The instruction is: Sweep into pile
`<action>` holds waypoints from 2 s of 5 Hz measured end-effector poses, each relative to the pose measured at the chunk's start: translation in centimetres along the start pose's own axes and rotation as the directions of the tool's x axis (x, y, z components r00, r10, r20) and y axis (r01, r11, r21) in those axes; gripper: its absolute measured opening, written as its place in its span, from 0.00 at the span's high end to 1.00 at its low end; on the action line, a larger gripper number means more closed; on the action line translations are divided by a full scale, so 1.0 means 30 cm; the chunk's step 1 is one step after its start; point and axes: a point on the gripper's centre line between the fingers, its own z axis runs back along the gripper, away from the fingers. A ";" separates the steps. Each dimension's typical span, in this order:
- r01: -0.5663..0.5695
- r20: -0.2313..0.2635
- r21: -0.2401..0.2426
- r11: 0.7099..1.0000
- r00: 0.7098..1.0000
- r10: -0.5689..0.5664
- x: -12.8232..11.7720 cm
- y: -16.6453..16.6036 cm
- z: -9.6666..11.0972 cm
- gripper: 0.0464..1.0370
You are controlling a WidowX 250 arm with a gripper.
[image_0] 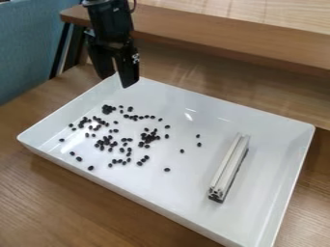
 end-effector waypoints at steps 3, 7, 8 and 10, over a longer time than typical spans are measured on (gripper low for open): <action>0.028 -0.047 -0.064 0.998 0.998 -0.032 0.065 -0.175 -0.136 0.04; -0.041 -0.052 -0.127 0.991 0.998 0.035 0.083 -0.439 -0.250 0.04; -0.029 -0.039 -0.128 0.991 0.999 0.024 0.097 -0.489 -0.255 0.04; -0.056 -0.073 -0.081 0.995 0.996 0.051 0.133 -0.529 -0.334 0.04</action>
